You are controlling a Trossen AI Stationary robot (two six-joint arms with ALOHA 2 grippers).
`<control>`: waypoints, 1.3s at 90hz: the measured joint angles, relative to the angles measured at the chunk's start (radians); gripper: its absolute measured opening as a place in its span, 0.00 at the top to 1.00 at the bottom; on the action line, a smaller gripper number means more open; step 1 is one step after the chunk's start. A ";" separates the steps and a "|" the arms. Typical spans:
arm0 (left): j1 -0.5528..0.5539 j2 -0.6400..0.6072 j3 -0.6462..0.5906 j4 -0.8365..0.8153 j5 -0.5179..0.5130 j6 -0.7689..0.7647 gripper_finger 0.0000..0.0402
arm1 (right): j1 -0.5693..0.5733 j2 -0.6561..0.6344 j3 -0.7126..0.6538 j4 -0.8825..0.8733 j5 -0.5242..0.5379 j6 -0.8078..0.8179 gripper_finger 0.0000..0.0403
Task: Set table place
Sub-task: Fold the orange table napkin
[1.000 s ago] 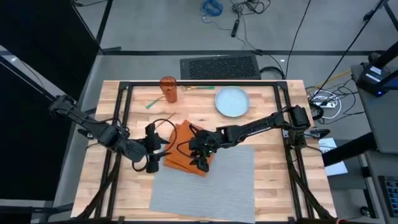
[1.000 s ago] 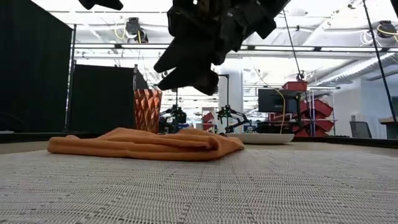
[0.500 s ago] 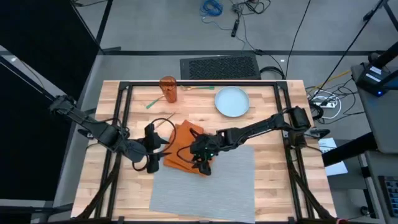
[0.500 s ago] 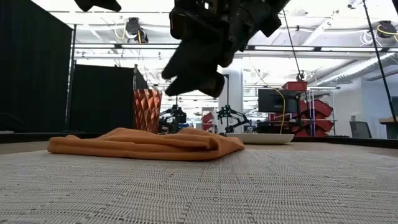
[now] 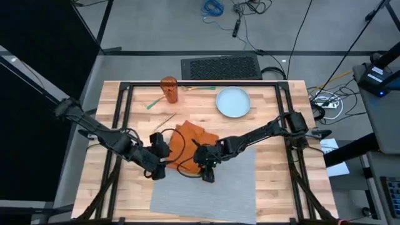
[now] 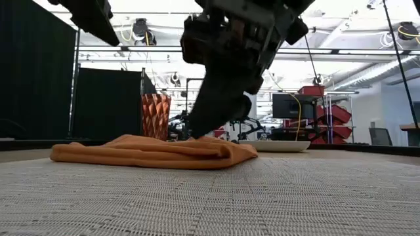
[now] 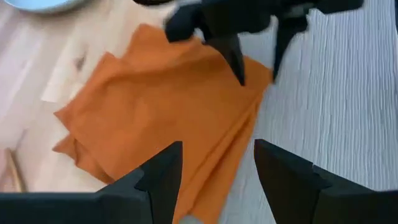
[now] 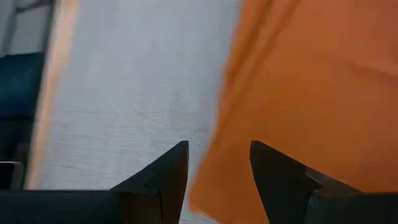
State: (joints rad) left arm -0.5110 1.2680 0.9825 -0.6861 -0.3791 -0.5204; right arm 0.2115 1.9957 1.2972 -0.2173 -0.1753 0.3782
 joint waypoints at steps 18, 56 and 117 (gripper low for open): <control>-0.002 0.004 0.000 0.015 0.009 -0.025 0.54 | 0.014 0.039 -0.001 0.013 -0.126 0.066 0.61; -0.028 0.004 0.000 0.020 0.012 -0.028 0.54 | 0.048 -0.027 -0.002 -0.039 -0.148 0.131 0.61; -0.029 0.003 0.000 0.025 0.011 -0.028 0.54 | 0.268 -0.073 -0.003 -0.056 0.389 0.347 0.61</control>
State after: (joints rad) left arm -0.5400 1.2713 0.9825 -0.6613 -0.3679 -0.5484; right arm 0.4800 1.9227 1.2942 -0.2733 0.2135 0.7251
